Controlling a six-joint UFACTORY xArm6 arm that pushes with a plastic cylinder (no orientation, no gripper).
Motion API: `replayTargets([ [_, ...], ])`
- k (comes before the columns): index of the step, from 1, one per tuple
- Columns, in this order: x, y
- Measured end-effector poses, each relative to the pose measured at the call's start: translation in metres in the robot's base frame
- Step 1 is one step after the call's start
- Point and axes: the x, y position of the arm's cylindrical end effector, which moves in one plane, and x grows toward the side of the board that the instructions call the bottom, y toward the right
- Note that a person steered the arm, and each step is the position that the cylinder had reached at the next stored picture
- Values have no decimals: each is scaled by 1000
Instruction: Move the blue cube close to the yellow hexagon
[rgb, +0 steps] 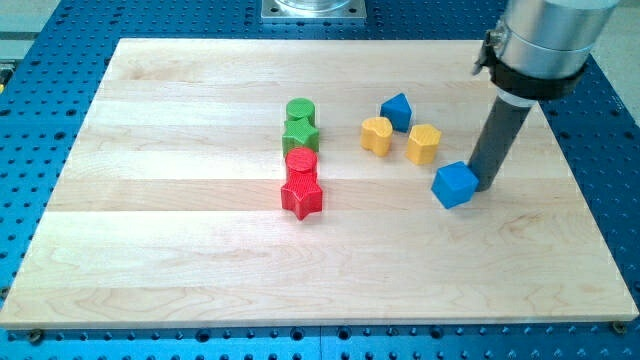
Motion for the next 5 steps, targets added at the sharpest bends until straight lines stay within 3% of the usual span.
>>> replayTargets([
  [1,0,-4],
  [3,45,13],
  [5,39,-29],
])
